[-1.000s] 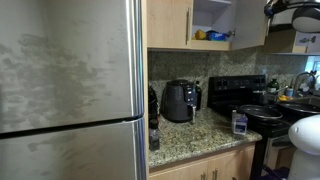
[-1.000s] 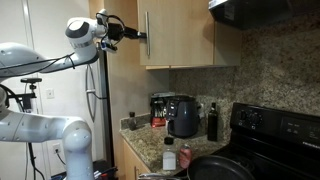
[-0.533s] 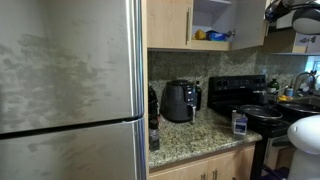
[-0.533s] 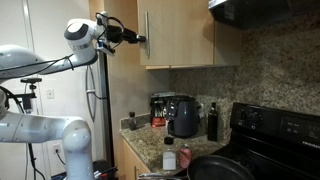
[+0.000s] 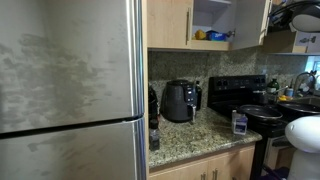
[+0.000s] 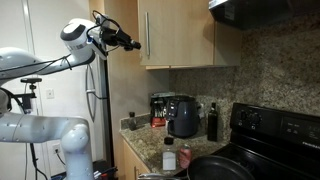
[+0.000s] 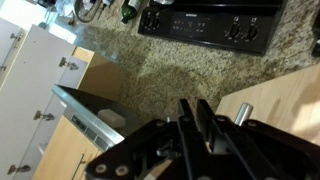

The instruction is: Open the top right cupboard door

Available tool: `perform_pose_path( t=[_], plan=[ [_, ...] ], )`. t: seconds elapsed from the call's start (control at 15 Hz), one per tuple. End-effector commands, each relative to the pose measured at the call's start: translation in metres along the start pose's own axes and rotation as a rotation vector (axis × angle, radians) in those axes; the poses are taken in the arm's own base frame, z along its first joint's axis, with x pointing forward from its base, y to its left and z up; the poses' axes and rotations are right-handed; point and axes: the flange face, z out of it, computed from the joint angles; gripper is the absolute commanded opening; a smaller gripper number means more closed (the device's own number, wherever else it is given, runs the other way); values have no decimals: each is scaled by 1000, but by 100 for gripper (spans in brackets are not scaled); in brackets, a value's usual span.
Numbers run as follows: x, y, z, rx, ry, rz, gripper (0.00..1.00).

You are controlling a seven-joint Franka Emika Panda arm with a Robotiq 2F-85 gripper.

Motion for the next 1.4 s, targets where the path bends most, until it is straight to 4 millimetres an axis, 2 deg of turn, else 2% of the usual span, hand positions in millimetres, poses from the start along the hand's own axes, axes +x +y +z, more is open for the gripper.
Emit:
perform_pose_path(
  t=[0.0, 0.33, 0.73, 1.0, 1.27, 1.33],
  plan=[
    [-3, 1, 7, 146, -129, -52, 0],
    [-15, 1, 14, 384, -262, -32, 0],
    [-23, -3, 24, 709, -322, 7, 0],
    [-21, -3, 27, 879, -178, 11, 0],
    [-11, 1, 31, 919, 41, 126, 0],
    [21, -43, -11, 938, 91, 152, 0]
  ],
)
